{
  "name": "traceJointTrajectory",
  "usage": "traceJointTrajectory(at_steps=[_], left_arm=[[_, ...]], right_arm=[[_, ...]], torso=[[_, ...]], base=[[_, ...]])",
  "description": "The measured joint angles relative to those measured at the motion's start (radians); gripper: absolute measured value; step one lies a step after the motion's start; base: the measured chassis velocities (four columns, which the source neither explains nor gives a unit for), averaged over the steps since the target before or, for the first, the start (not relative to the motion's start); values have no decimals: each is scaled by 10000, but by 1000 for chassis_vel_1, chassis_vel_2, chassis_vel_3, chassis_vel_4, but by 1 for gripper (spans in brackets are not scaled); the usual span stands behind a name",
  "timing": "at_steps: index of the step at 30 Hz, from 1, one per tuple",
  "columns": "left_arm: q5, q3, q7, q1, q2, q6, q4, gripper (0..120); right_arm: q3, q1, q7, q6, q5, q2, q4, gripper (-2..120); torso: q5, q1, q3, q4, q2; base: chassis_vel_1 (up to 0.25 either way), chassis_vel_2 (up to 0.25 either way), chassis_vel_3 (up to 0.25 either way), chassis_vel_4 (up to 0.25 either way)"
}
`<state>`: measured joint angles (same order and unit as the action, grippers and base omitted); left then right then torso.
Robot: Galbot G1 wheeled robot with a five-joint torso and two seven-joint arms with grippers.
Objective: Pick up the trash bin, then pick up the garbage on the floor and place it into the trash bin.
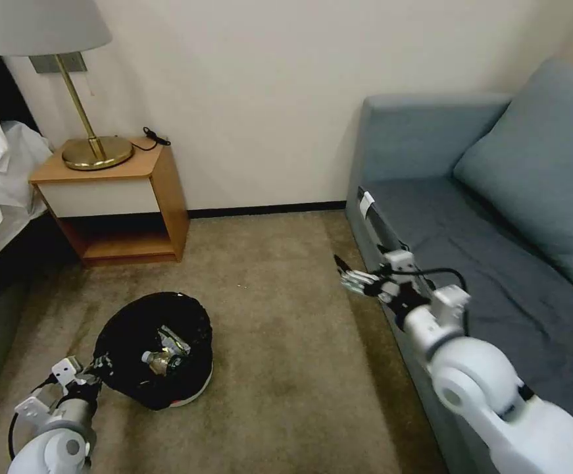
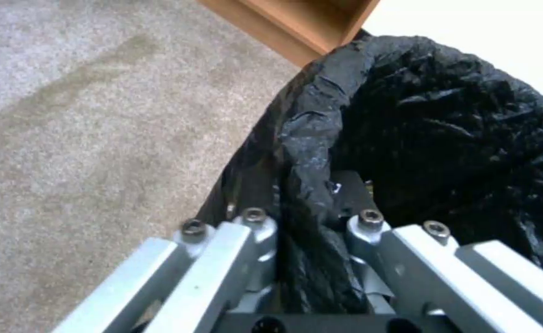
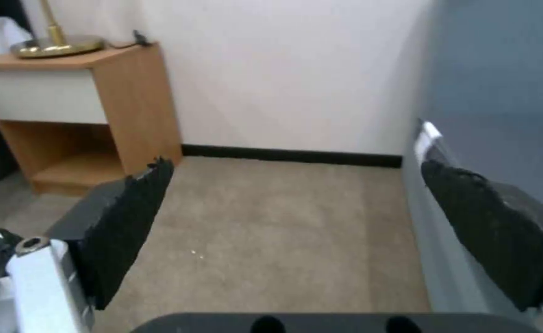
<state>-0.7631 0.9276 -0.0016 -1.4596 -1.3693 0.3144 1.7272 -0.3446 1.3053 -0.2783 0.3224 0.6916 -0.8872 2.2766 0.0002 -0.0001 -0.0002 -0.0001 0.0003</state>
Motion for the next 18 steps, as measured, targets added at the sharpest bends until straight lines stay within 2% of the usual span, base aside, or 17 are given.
traceJointTrajectory(at_steps=[4,7,9,11,13,16,17,18], left_arm=[[70,30,80,-69,-2,12,110,30],[157,106,263,-213,12,-8,302,45],[250,141,334,-268,22,-62,393,49],[761,247,630,-395,54,-354,569,60],[992,294,759,-469,77,-464,680,63],[1607,452,1040,-698,143,-780,1166,79],[1607,452,1040,-698,143,-780,1166,79],[1759,495,1092,-783,165,-852,1356,84]], right_arm=[[-562,656,-11,211,81,-142,411,100],[-851,1087,-25,405,96,-445,691,100],[-888,1160,-80,457,99,-542,730,100],[-970,1329,-139,517,68,-682,792,100],[-1034,1456,-155,540,54,-727,845,100],[-1314,1812,-178,587,59,-857,1025,100],[-1314,1812,-178,587,59,-857,1025,100],[-1403,1920,-187,599,57,-890,1088,100]], torso=[[-7,0,1,0,0],[-12,0,2,-1,-2],[-13,0,2,0,-2],[-5,0,2,1,-3],[-7,0,2,2,-3],[-2,0,2,0,-2],[-2,0,2,0,-2],[-4,0,2,0,-3]], base=[[0,0,0,0],[0,0,0,0],[0,0,0,0],[0,0,0,0],[0,0,0,0],[0,0,0,0],[0,0,0,0],[0,0,0,0]])
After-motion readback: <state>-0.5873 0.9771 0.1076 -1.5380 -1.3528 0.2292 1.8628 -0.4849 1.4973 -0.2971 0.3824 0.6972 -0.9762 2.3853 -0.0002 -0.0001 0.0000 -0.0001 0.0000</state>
